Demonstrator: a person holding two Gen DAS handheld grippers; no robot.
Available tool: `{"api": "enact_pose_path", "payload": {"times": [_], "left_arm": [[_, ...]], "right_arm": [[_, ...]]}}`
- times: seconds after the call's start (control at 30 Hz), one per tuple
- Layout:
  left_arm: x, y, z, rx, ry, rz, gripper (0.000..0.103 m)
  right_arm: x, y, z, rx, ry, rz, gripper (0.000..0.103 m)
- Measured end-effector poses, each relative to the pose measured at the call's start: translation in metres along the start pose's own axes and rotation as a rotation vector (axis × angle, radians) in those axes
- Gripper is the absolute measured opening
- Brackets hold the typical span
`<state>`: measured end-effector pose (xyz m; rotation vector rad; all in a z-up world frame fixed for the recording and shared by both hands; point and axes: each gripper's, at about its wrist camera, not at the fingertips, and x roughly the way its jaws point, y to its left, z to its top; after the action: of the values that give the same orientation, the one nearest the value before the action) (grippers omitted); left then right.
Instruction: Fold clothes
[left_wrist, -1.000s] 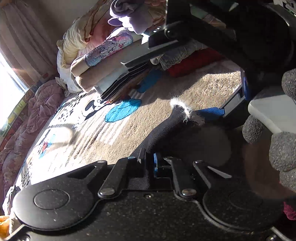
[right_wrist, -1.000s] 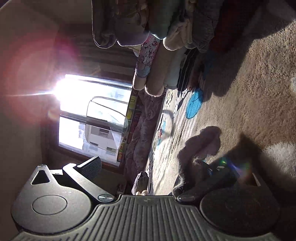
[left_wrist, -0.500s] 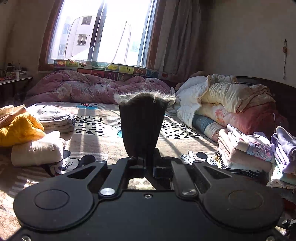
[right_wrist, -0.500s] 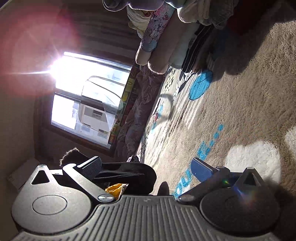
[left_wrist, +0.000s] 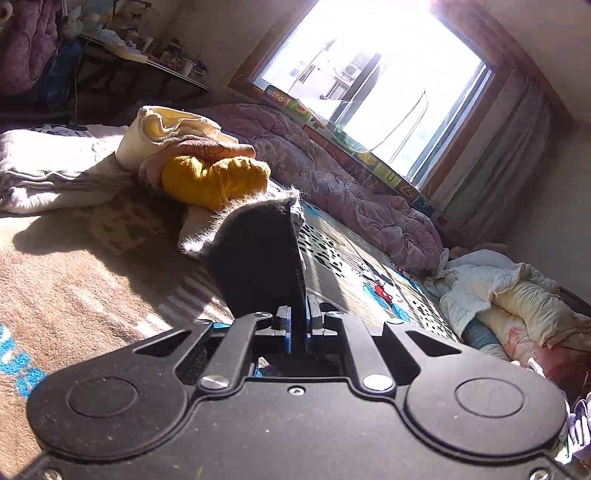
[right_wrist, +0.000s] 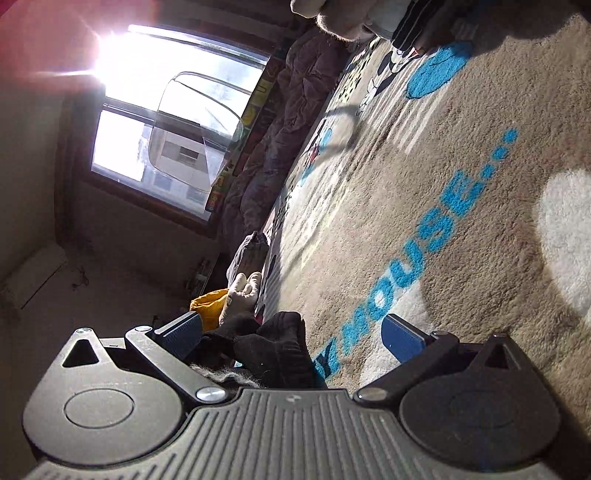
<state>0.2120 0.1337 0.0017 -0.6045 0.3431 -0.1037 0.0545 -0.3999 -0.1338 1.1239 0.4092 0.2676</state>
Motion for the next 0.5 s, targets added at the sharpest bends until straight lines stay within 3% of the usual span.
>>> {"api": "enact_pose_path", "payload": {"times": [0.07, 0.13, 0.2, 0.3, 0.33, 0.4, 0.43, 0.5], "left_arm": [[-0.004, 0.018, -0.001, -0.029, -0.007, 0.013, 0.005], [-0.004, 0.041, -0.01, -0.045, 0.026, 0.08, 0.005], [0.002, 0.064, -0.024, -0.038, 0.088, 0.175, 0.005], [0.006, 0.084, -0.035, -0.108, 0.154, 0.176, 0.006], [0.007, 0.091, -0.036, -0.139, 0.176, 0.171, 0.01], [0.007, 0.095, -0.034, -0.158, 0.185, 0.155, 0.037], [0.007, 0.097, -0.032, -0.164, 0.18, 0.149, 0.058], [0.008, 0.103, -0.03, -0.183, 0.186, 0.135, 0.058]], "right_arm": [[0.005, 0.003, -0.003, -0.023, 0.014, 0.002, 0.102], [0.009, 0.007, -0.006, -0.053, 0.029, 0.003, 0.102], [0.013, 0.01, -0.008, -0.074, 0.047, 0.002, 0.094], [0.017, 0.014, -0.01, -0.099, 0.072, -0.008, 0.083], [0.018, 0.016, -0.01, -0.104, 0.083, -0.006, 0.083], [0.021, 0.022, -0.01, -0.124, 0.102, 0.007, 0.084], [0.024, 0.027, -0.01, -0.144, 0.121, 0.011, 0.084], [0.034, 0.038, -0.009, -0.212, 0.159, 0.005, 0.084]]}}
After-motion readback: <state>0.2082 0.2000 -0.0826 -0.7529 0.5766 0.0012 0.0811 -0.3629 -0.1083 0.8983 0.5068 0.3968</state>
